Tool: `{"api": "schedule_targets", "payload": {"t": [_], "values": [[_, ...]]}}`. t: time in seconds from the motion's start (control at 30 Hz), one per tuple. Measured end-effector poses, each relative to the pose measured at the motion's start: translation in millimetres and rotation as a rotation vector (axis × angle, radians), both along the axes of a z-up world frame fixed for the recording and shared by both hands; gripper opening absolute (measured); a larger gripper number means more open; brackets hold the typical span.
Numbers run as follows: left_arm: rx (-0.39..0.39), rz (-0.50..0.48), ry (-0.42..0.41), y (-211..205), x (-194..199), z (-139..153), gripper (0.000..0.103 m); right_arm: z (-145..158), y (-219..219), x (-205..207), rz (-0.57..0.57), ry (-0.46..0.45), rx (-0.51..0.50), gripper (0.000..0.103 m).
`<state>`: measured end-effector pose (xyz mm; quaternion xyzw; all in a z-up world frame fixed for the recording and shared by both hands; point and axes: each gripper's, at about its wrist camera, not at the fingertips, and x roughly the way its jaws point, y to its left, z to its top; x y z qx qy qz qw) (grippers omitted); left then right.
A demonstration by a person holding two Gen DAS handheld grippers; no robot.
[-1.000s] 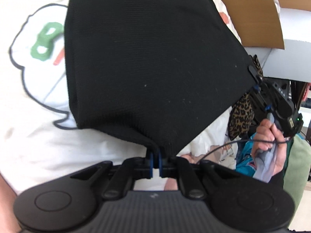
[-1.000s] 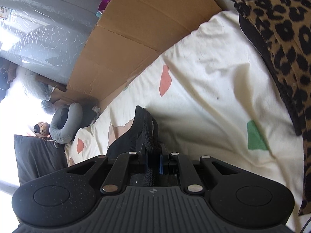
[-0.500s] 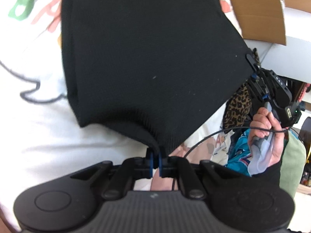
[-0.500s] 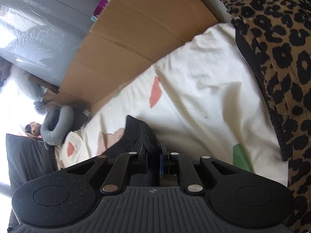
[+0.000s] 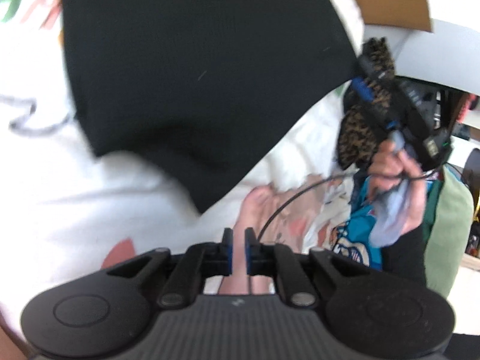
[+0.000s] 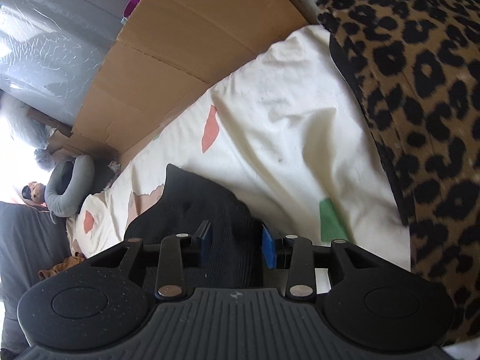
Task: Fold clothes
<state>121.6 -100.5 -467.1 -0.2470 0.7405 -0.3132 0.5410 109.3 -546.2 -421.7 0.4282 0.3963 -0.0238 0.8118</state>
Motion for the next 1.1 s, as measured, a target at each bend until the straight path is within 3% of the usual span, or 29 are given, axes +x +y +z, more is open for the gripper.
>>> {"api": "schedule_targets", "payload": {"t": [0.27, 0.67, 0.87, 1.1], "values": [[-0.009, -0.041, -0.257, -19.6, 43.2, 48.7, 0.024, -6.4, 10.7, -21.0, 0.001, 0.018, 0.049, 0.038], [0.094, -0.042, -0.657, -31.3, 122.5, 93.4, 0.028, -10.8, 30.3, -31.0, 0.029, 0.039, 0.06, 0.038], [0.13, -0.064, -0.778, -36.3, 154.6, 97.8, 0.033, -16.0, 36.0, -34.7, 0.03, 0.059, 0.052, 0.044], [0.132, -0.089, -0.864, -44.8, 175.6, 85.3, 0.033, -23.4, 42.6, -30.3, 0.038, 0.082, 0.053, 0.044]]}}
